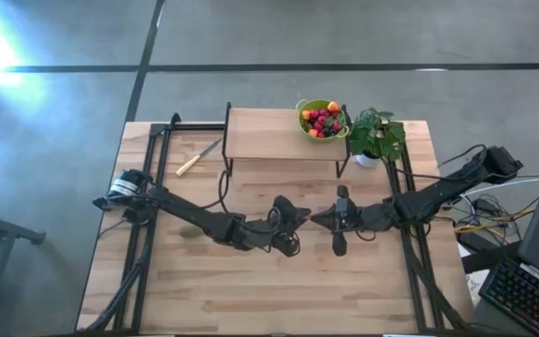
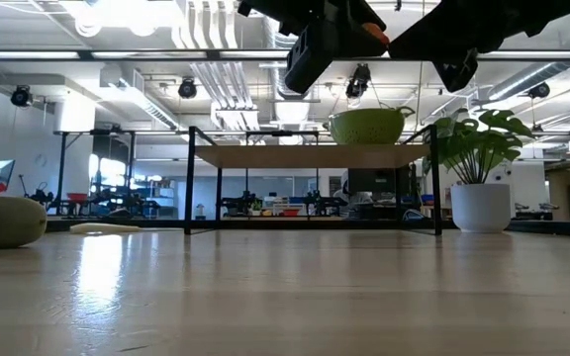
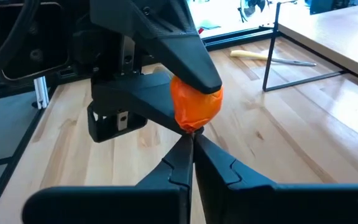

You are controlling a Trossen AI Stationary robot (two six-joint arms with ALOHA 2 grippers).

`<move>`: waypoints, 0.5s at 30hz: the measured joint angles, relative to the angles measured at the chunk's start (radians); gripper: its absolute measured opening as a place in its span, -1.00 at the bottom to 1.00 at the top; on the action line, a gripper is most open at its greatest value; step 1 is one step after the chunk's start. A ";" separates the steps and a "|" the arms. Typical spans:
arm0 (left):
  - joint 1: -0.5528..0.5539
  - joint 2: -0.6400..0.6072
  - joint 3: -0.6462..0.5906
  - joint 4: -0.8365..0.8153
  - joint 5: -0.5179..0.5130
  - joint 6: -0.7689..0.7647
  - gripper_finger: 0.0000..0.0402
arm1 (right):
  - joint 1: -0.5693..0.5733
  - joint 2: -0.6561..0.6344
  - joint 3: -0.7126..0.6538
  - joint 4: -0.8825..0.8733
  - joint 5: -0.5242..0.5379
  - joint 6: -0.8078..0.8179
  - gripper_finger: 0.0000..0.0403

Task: Build produce basket
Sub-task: Put the pear into the green basket

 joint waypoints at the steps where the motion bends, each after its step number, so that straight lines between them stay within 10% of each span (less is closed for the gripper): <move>1: 0.000 0.000 0.000 0.000 0.000 -0.012 -0.32 | 0.000 0.000 0.000 0.000 0.000 0.000 -0.96; 15: -0.052 -0.018 0.000 0.007 -0.042 -0.043 0.40 | -0.091 -0.169 0.000 -0.184 0.005 0.008 -0.96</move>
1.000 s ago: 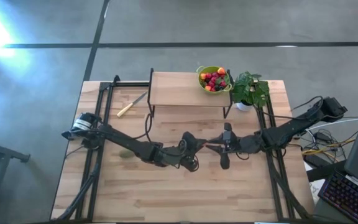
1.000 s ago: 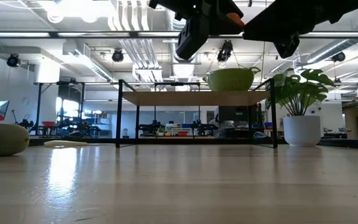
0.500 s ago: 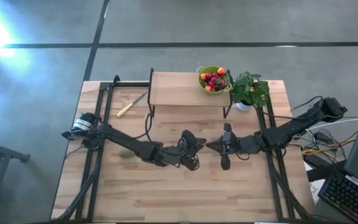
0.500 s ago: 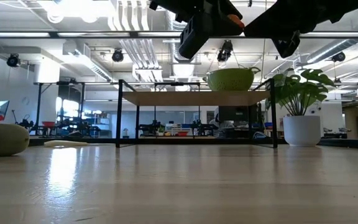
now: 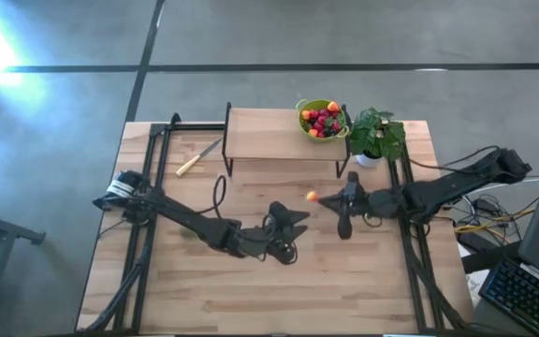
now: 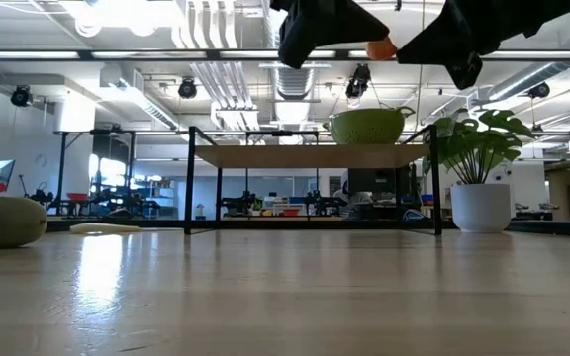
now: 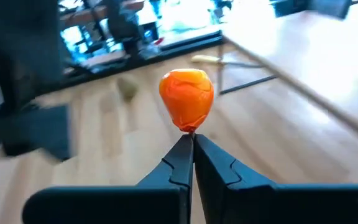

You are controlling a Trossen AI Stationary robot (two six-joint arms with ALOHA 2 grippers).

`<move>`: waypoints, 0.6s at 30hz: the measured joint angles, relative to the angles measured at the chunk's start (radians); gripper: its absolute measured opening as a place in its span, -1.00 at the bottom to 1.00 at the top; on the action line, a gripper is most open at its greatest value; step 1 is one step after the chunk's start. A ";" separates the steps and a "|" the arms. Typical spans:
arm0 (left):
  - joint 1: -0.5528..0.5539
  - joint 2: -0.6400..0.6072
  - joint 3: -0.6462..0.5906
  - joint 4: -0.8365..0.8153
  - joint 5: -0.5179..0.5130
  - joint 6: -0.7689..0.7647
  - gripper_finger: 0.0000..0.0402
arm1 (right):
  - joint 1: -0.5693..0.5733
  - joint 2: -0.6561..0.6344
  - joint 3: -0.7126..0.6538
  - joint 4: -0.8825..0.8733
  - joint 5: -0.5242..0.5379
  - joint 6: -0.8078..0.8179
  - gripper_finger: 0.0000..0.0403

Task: Build produce basket
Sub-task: Put the pear into the green basket

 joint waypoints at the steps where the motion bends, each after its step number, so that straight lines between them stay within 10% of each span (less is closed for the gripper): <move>1: -0.006 0.000 0.000 -0.001 -0.008 -0.009 0.40 | -0.022 -0.022 0.000 -0.015 -0.001 -0.002 -0.96; 18: -0.040 0.000 -0.004 -0.148 -0.114 -0.425 0.39 | -0.419 -0.031 0.320 -0.456 -0.174 -0.174 -0.96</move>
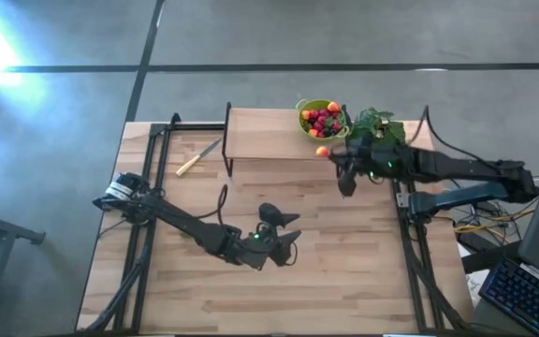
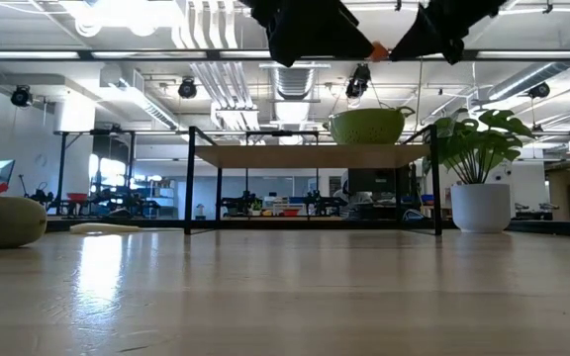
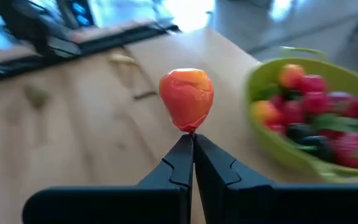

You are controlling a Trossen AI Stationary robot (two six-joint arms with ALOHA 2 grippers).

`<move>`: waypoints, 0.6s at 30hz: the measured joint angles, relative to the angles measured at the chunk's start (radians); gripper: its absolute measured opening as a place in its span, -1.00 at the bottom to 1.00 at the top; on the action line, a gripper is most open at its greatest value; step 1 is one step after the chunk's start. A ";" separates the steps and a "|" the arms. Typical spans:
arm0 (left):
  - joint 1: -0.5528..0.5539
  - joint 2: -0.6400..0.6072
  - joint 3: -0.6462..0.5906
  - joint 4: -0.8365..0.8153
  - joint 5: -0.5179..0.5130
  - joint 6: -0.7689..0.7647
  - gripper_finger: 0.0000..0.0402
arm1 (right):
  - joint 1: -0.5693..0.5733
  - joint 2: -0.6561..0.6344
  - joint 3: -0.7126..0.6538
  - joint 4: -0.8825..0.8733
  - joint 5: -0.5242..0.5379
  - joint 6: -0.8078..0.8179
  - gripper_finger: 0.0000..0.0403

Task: Build produce basket
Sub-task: Put the pear into the green basket

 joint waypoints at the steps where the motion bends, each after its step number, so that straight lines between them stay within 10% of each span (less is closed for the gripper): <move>1: 0.000 -0.001 -0.004 -0.001 0.000 -0.009 0.39 | -0.021 0.022 0.037 -0.040 0.000 -0.004 -0.96; 18: -0.001 -0.278 -0.285 -0.003 0.008 -0.320 0.39 | -0.374 0.424 0.518 -0.502 -0.011 -0.109 -0.96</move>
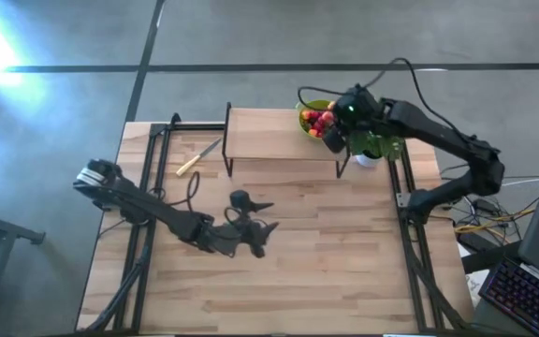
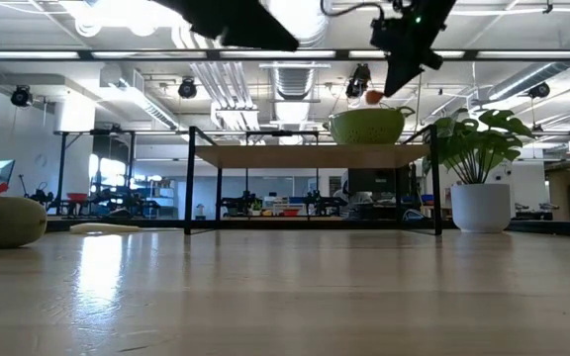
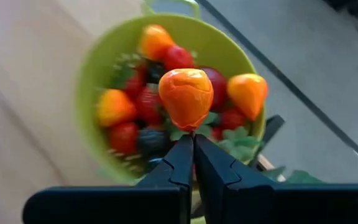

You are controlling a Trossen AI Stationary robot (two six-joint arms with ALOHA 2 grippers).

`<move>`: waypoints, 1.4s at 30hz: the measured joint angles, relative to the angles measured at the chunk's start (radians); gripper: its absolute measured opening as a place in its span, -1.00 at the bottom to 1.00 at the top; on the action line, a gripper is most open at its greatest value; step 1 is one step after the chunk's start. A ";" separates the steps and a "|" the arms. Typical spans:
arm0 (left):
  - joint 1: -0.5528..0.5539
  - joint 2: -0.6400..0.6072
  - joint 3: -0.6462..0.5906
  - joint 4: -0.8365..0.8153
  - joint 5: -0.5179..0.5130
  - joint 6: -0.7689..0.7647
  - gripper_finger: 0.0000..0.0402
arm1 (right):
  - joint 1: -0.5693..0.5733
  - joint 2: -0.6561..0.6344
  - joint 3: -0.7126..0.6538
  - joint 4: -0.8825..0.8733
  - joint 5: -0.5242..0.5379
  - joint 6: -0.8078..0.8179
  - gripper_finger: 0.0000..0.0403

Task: Build produce basket
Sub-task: Put the pear into the green basket, then put the kiwi into the green basket

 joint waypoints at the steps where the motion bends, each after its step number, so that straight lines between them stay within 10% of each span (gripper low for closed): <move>1: 0.000 -0.019 -0.020 -0.004 -0.001 -0.017 0.39 | -0.014 0.020 0.013 -0.012 -0.001 -0.004 -0.96; 21: -0.004 -0.259 -0.201 -0.085 0.005 -0.172 0.39 | -0.074 0.107 0.062 -0.039 -0.004 -0.058 -0.74; 31: -0.006 -0.286 -0.046 -0.744 0.070 -0.453 0.39 | -0.037 0.032 0.062 -0.033 -0.004 -0.080 -0.34; 42: -0.006 -0.285 -0.006 -1.301 0.466 -0.836 0.38 | 0.123 -0.068 0.062 -0.005 -0.001 -0.129 -0.16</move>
